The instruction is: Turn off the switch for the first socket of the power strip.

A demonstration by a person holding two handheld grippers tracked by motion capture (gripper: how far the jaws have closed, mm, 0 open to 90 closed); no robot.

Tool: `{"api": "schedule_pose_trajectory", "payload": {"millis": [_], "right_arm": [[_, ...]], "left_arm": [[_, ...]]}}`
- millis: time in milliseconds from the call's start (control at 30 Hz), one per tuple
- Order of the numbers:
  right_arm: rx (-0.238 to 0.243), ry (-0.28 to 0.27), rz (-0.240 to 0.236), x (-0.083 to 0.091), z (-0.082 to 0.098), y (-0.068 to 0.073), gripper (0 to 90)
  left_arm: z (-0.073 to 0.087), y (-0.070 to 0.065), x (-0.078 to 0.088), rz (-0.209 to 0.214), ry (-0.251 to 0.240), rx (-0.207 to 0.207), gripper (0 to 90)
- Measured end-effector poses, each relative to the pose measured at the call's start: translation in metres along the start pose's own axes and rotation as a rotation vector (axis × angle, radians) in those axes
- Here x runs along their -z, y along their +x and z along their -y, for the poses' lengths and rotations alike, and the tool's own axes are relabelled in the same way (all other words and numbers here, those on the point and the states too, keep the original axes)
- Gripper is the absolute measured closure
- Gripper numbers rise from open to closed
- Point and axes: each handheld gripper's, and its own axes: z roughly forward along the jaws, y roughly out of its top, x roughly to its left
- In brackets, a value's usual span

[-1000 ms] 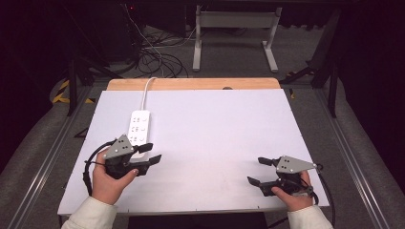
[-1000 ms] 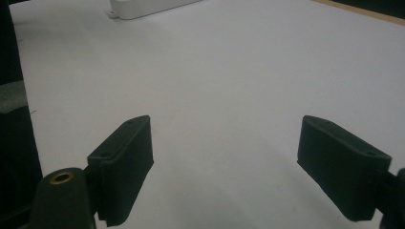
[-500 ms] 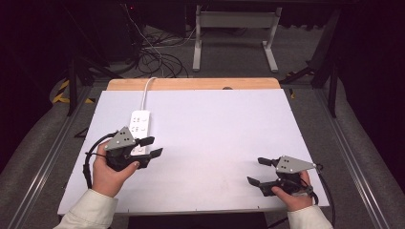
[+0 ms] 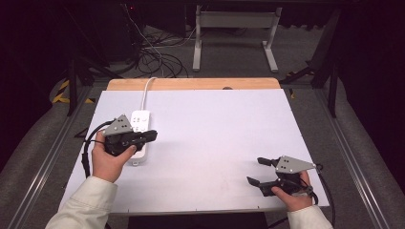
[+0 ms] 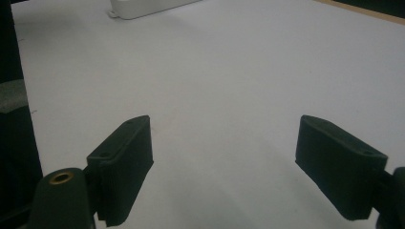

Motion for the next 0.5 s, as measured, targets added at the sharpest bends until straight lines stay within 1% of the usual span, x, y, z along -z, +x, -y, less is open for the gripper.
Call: {"api": "schedule_pose_trajectory", "payload": {"millis": [33,67,200,333,367,400,433,467,500], "right_arm": [[0.001,0.0,0.001,0.0,0.0,0.0,20.7],[0.001,0.0,0.001,0.0,0.0,0.0,20.7],[0.001,0.001,0.0,0.0,0.0,0.0,20.6],[0.001,0.002,-0.001,0.0,0.0,0.0,20.6],[0.001,0.002,-0.001,0.0,0.0,0.0,20.6],[0.0,0.002,-0.001,0.0,0.0,0.0,20.6],[0.0,0.002,-0.001,0.0,0.0,0.0,20.6],[0.002,0.003,-0.002,0.0,0.0,0.0,20.6],[0.002,0.003,-0.002,0.0,0.0,0.0,20.6]], "left_arm": [[-0.001,0.002,-0.001,-0.006,-0.002,-0.001,89.8],[-0.001,0.004,-0.002,-0.005,0.0,0.009,89.9],[-0.003,0.013,-0.006,-0.03,0.016,0.01,90.0],[-0.003,0.023,-0.01,-0.054,0.025,0.041,90.0],[-0.002,0.026,-0.011,-0.065,0.032,0.039,90.0],[-0.002,0.028,-0.013,-0.069,0.033,0.051,90.0],[-0.001,0.031,-0.014,-0.081,0.036,0.051,90.0],[0.0,0.033,-0.016,-0.078,0.035,0.067,90.0],[0.0,0.036,-0.017,-0.088,0.036,0.068,90.0]]}}
